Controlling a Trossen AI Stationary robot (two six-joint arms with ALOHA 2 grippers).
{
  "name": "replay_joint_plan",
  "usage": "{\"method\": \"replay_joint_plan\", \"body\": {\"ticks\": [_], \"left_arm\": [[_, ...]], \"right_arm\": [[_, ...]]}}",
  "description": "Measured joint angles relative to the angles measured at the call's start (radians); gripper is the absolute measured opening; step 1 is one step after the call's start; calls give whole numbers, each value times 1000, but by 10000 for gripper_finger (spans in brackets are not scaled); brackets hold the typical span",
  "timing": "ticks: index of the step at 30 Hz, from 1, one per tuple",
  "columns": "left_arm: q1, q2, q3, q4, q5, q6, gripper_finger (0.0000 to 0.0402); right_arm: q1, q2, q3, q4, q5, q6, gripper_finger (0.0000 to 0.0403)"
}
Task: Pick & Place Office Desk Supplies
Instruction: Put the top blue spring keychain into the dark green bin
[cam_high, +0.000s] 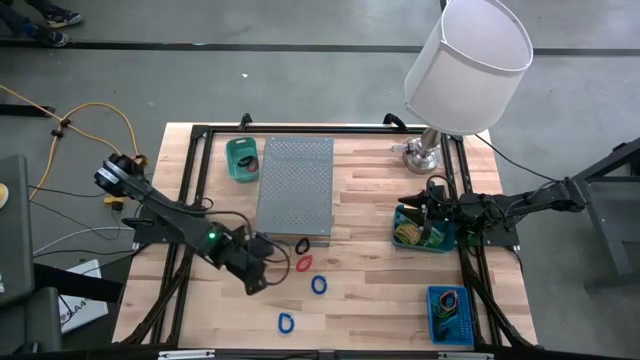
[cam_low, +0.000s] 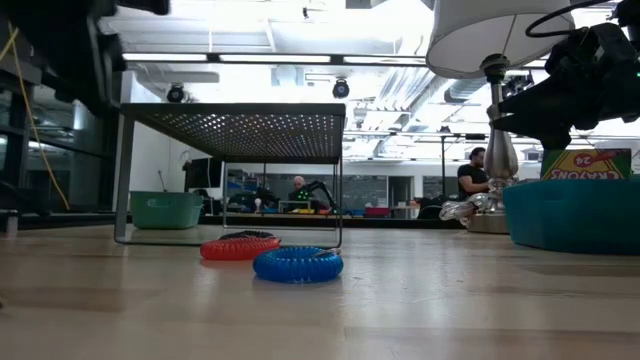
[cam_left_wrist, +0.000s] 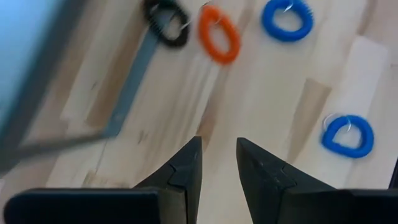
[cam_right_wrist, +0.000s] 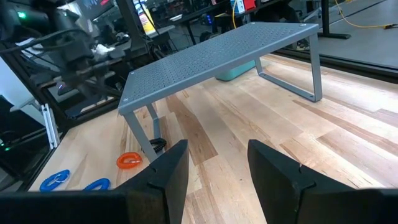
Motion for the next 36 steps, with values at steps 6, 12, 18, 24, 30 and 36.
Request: {"method": "replay_joint_plan", "body": {"ticks": [6,12,18,24,30,36], "left_arm": [[39,109,0,220,1,158,94],[81,203,0,408,2,274,94],[118,281,0,547,5,366,94],[150,358,0,670,1,552,94],[147,410,0,757,-1,635,94],[135,424,1,788,-9,642,94]], "right_arm": [[0,0,0,0,0,0,153],[0,0,0,0,0,0,153],[0,0,0,0,0,0,153],[0,0,0,0,0,0,153],[0,0,0,0,0,0,153],[0,0,0,0,0,0,153]]}}
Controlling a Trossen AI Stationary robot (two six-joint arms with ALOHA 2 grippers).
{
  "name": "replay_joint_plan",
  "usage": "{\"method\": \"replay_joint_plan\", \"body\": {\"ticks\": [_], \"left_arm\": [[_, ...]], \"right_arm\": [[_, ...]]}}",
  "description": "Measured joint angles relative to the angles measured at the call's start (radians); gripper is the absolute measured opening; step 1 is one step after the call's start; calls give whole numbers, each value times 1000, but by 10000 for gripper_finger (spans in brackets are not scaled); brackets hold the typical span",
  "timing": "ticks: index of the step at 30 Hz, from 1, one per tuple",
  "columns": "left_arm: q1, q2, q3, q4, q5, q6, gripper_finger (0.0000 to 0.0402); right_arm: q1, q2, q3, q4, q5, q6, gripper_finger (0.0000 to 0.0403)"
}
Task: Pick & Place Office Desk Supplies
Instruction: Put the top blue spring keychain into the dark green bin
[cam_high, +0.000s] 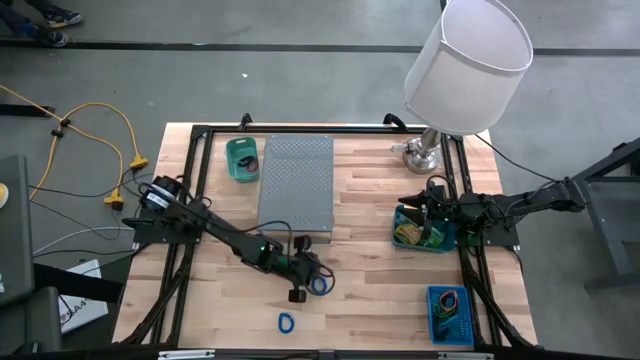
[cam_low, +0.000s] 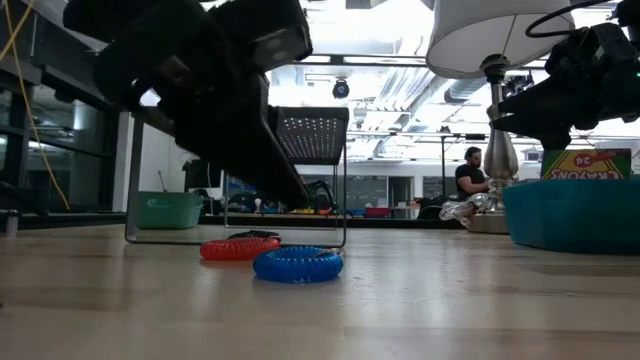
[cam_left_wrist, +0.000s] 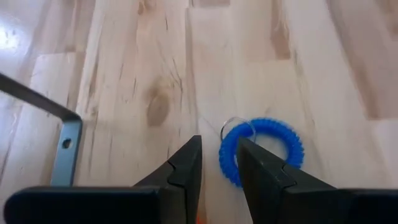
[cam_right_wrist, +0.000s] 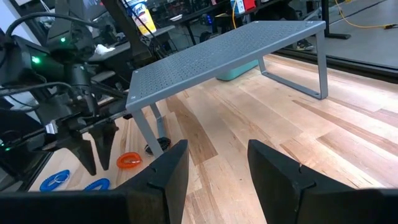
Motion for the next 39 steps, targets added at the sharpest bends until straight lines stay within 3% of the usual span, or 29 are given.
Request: {"method": "replay_joint_plan", "body": {"ticks": [18,27,39], "left_arm": [[-28,77,-1,96,-16,32,94],[-25,87,-1,102,-12,32,126],[-25,87,-1,87,-12,28,129]], "right_arm": [[0,0,0,0,0,0,153],[0,0,0,0,0,0,153],[0,0,0,0,0,0,153]]}}
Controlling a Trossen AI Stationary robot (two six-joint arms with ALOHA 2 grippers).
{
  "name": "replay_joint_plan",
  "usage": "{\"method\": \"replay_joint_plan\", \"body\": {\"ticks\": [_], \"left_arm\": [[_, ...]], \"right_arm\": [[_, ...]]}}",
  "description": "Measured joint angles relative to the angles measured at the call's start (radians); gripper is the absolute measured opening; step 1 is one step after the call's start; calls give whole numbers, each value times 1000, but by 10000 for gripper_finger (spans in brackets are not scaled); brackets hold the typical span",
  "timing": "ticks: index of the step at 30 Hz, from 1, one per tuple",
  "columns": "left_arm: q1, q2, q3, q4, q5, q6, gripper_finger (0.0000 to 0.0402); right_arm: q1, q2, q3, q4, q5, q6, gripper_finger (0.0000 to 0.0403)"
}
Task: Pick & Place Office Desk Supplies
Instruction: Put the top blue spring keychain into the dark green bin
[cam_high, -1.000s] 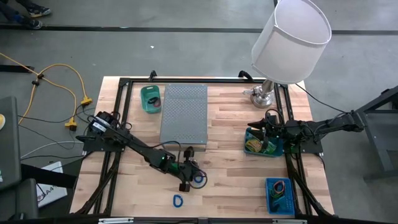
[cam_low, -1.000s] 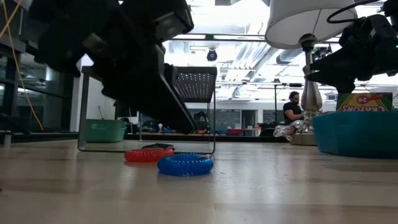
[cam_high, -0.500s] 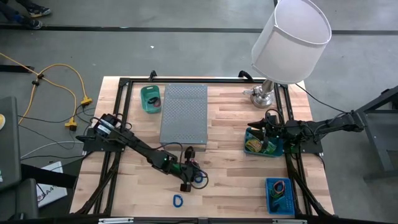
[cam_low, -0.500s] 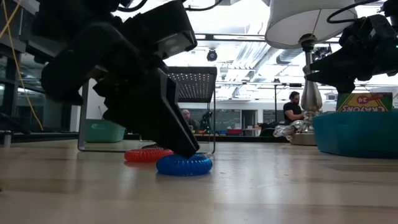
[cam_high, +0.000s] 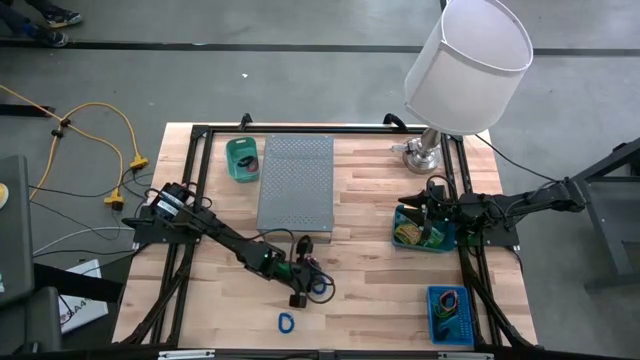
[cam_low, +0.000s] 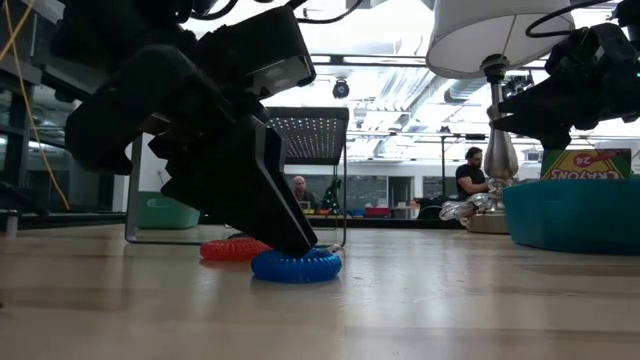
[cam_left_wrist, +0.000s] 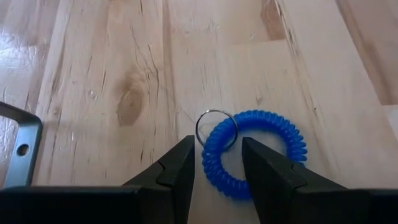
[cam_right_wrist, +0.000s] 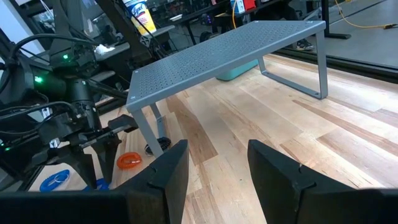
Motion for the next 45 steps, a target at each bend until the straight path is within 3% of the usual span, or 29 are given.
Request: {"method": "replay_joint_plan", "body": {"ticks": [19,33,45], "left_arm": [[1,-2,0,-52,-2,-26,126],[1,-2,0,-59,1,-25,41],[1,-1,0,-28,1,-4,33]], "right_arm": [[0,0,0,0,0,0,153],[0,0,0,0,0,0,153],[0,0,0,0,0,0,153]]}}
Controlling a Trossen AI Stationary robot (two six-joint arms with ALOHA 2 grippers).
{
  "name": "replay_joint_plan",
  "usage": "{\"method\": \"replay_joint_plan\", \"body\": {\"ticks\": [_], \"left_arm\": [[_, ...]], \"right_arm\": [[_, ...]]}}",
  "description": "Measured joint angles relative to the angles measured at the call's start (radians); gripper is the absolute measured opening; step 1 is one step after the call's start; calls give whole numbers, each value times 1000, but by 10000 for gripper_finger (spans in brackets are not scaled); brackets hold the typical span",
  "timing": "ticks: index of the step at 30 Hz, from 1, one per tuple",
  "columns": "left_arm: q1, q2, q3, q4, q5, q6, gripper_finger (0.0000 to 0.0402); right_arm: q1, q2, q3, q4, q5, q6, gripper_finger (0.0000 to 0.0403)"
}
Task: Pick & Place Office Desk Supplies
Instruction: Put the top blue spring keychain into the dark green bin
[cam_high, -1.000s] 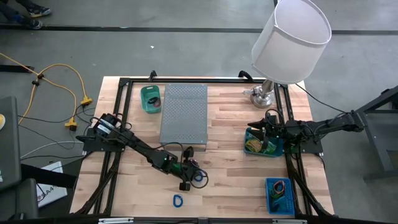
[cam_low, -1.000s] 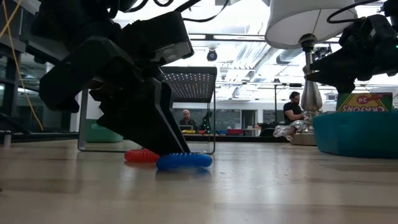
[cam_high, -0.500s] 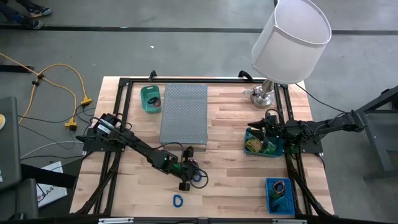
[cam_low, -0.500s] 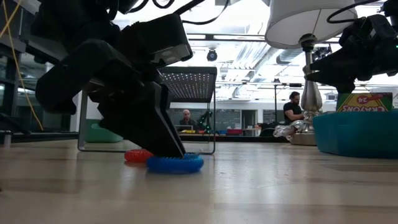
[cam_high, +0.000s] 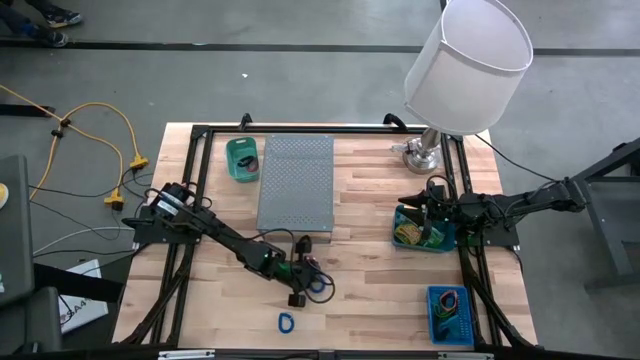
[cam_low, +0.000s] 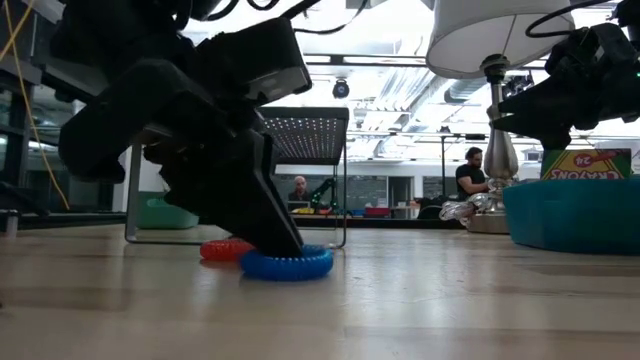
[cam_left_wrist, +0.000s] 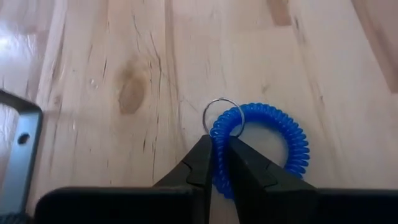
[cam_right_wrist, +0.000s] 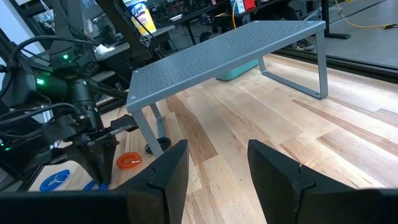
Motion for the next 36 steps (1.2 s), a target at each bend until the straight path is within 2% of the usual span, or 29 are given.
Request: {"method": "replay_joint_plan", "body": {"ticks": [6,13,23,36], "left_arm": [[-4,-57,0,21,0,10,32],[-9,-189,0,-5,-8,15,32],[-9,-426,0,-248,-154,38,31],[24,-578,1,-591,-277,-230,31]], "right_arm": [[0,0,0,0,0,0,153],[0,0,0,0,0,0,153],[0,0,0,0,0,0,153],[0,0,0,0,0,0,153]]}}
